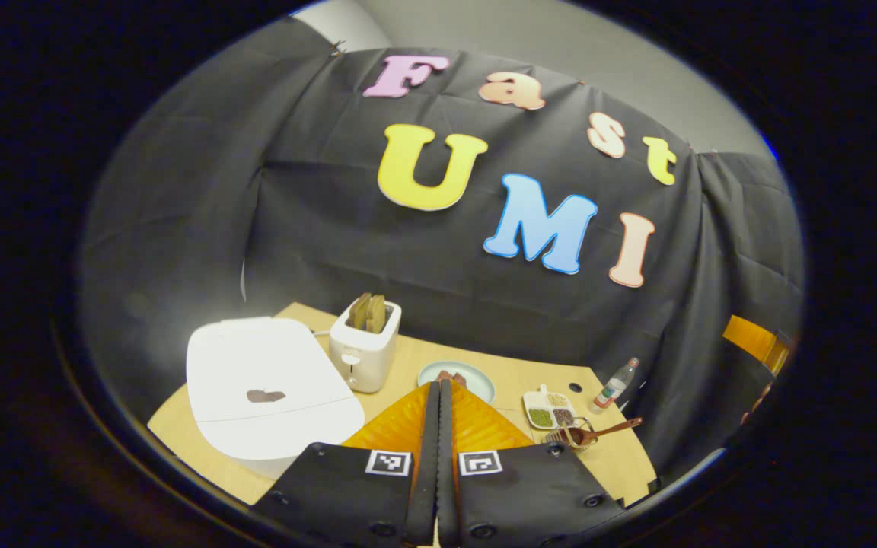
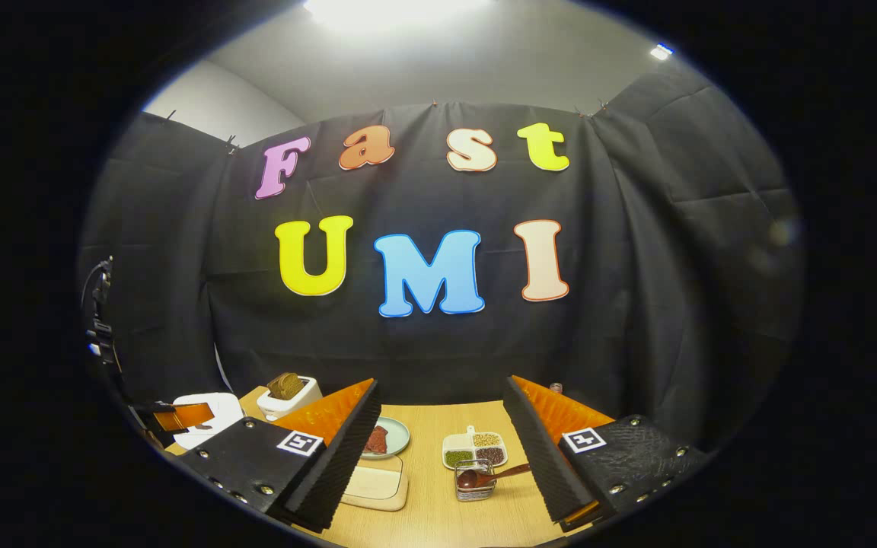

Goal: Close the left gripper, press the button to open the rice cooker; take a wooden spoon from the chopstick holder with the right hand, scoop a spoonful of rice and pour it into the rice cooker, then put the wooden spoon back into the chopstick holder.

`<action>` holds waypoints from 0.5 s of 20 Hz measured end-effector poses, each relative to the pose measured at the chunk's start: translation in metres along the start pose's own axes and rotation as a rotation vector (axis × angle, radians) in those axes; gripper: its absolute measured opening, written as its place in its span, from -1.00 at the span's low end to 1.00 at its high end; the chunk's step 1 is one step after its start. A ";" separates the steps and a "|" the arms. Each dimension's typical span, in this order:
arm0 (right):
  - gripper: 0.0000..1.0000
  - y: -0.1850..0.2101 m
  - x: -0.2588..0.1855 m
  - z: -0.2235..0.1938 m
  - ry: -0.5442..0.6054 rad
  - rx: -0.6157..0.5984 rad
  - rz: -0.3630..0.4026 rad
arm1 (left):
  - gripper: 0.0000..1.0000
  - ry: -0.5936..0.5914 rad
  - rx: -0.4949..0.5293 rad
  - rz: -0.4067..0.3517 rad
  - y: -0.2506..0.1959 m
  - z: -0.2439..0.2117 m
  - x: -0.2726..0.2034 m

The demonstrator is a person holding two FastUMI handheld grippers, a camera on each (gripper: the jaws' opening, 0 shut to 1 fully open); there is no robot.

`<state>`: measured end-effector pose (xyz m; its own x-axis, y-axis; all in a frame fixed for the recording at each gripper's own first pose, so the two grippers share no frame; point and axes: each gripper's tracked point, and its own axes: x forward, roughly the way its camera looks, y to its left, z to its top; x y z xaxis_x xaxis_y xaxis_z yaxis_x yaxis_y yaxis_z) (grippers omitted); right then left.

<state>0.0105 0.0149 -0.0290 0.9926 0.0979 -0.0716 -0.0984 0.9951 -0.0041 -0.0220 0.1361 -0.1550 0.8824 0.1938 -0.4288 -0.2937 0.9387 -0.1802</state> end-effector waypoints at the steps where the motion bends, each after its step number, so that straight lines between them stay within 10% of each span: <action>1: 0.98 0.001 0.000 -0.002 0.004 0.001 0.006 | -0.81 0.029 -0.031 0.052 0.025 0.000 0.006; 10: 0.97 0.014 0.010 -0.002 0.014 -0.018 0.051 | -0.83 0.157 -0.156 0.256 0.154 -0.033 0.030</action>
<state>0.0186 0.0299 -0.0314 0.9852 0.1486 -0.0859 -0.1506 0.9884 -0.0182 -0.0526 0.2770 -0.2255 0.7090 0.3605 -0.6062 -0.5620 0.8081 -0.1767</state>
